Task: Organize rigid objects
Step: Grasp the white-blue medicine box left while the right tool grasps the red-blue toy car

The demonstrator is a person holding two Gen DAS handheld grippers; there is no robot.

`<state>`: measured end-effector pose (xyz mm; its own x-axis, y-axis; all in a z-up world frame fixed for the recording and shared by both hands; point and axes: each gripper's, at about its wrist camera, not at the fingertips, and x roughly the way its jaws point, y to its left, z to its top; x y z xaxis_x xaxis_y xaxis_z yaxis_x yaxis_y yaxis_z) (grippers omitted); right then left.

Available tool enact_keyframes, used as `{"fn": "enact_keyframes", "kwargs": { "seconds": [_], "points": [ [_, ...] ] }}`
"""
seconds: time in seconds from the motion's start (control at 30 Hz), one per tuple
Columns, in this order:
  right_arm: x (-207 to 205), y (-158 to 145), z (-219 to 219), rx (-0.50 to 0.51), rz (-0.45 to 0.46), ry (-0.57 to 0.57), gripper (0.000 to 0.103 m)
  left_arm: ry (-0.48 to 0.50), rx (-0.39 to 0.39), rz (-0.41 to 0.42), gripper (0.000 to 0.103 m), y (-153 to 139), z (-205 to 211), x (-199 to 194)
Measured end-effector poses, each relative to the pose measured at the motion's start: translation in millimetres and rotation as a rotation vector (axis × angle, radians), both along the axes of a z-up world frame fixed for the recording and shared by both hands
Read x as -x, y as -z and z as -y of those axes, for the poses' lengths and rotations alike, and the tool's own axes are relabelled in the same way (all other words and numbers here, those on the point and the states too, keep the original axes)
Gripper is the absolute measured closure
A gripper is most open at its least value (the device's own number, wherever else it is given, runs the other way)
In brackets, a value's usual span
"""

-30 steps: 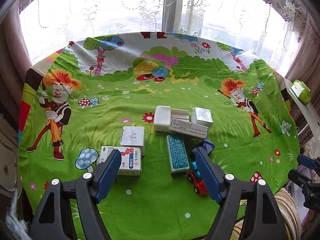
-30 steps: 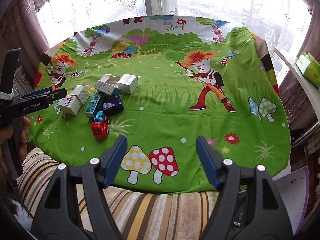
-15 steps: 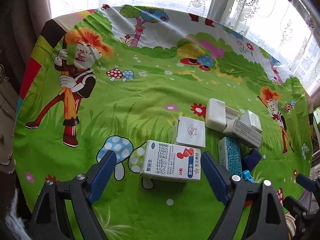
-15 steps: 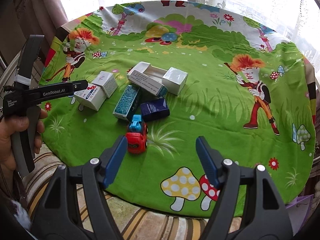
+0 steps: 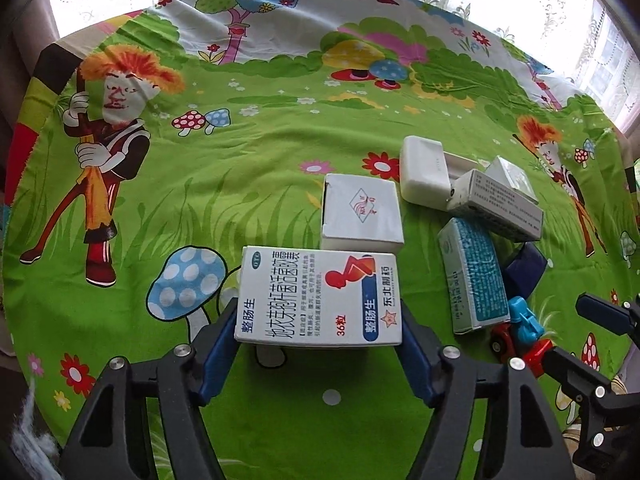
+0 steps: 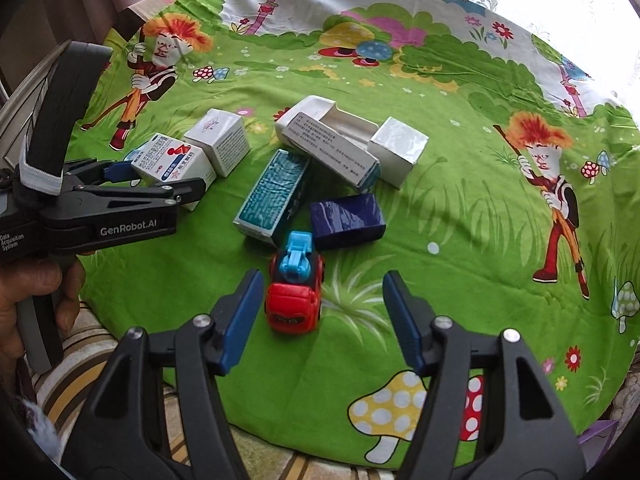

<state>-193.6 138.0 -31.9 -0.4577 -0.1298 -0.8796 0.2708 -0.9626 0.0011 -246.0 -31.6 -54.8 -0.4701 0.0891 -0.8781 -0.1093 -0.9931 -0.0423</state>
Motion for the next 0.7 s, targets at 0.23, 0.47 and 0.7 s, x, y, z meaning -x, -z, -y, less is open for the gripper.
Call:
{"fn": "enact_keyframes", "kwargs": {
  "seconds": [0.23,0.47,0.7],
  "points": [
    [17,16,4,0.013,0.041,-0.005,0.062,-0.038,-0.041,-0.043,0.031,-10,11,-11],
    [10,12,10,0.013,0.023,-0.061,0.082,-0.05,-0.074,-0.054,0.031,-13,16,-17],
    [-4,-4,-7,0.058,-0.008,-0.047,0.082,-0.043,-0.103,-0.08,0.031,-23,15,-26]
  ]
}}
